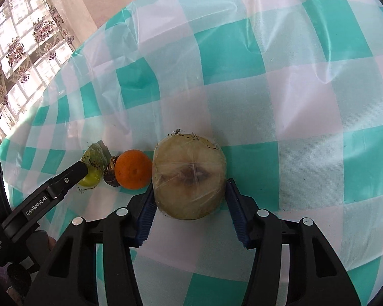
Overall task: Organize fruits
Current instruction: 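Grasp the wrapped cut fruit half with the right tool while the left grasps the wrapped cabbage, then carry the wrapped cabbage and fruit half into the box and open both tools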
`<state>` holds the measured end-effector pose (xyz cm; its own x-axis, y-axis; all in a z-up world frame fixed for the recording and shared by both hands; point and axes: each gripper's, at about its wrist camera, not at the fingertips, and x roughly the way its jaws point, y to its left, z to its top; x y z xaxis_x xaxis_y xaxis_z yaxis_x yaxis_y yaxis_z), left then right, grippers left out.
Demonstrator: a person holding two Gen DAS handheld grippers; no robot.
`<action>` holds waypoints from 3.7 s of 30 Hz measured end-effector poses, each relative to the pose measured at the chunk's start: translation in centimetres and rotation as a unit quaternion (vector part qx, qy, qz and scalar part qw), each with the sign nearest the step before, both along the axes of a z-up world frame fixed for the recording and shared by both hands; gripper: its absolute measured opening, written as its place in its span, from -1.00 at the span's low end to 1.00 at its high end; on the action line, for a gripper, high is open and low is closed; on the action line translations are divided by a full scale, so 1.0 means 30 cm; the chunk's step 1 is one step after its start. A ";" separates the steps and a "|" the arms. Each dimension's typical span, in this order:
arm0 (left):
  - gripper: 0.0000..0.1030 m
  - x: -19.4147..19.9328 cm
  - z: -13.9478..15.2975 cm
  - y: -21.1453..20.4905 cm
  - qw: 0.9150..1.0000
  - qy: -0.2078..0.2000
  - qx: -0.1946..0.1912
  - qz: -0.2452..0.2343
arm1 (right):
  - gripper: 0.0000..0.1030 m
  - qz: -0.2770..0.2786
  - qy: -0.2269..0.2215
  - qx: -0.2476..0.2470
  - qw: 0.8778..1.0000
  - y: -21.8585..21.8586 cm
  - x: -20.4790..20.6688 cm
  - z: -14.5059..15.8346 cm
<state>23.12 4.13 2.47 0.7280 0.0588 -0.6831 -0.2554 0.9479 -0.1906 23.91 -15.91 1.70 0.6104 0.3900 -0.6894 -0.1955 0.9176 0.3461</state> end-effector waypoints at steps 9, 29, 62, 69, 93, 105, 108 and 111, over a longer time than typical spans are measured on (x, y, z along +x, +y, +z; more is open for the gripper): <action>0.96 0.103 -0.029 0.006 0.999 0.046 -0.002 -0.002 | 0.01 0.008 0.002 0.008 1.000 -0.017 -0.025 -0.020; 0.21 -0.014 -0.008 0.078 0.999 0.001 -0.017 0.032 | 0.01 0.008 0.004 0.015 1.000 -0.012 -0.018 -0.028; 0.22 -0.724 -0.035 -0.016 0.999 -0.003 -0.047 0.009 | 0.01 -0.006 -0.009 0.048 0.999 -0.038 -0.590 -0.027; 0.22 -0.884 -0.024 -0.072 0.998 -0.021 -0.035 -0.041 | 0.01 -0.009 -0.018 0.061 0.998 -0.068 -0.743 -0.025; 0.23 -1.348 0.210 -0.067 0.983 -0.166 0.005 -0.078 | 0.01 0.067 -0.054 0.102 0.991 0.066 -1.006 0.069; 0.23 -1.593 0.476 0.247 0.980 -0.184 0.071 0.029 | 0.02 0.188 -0.122 0.075 0.972 0.375 -1.157 0.261; 0.23 -1.615 0.493 0.348 0.982 -0.155 0.089 0.062 | 0.02 0.214 -0.136 0.064 0.965 0.447 -1.184 0.303; 0.23 -1.622 0.481 0.467 0.985 -0.116 0.083 0.098 | 0.02 0.234 -0.151 0.044 0.959 0.535 -1.202 0.342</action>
<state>-25.54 18.14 16.89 0.8271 0.3106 -0.4684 -0.4046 0.9075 -0.1127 -12.16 0.12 11.96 0.5210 0.7188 -0.4603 -0.6826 0.6746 0.2809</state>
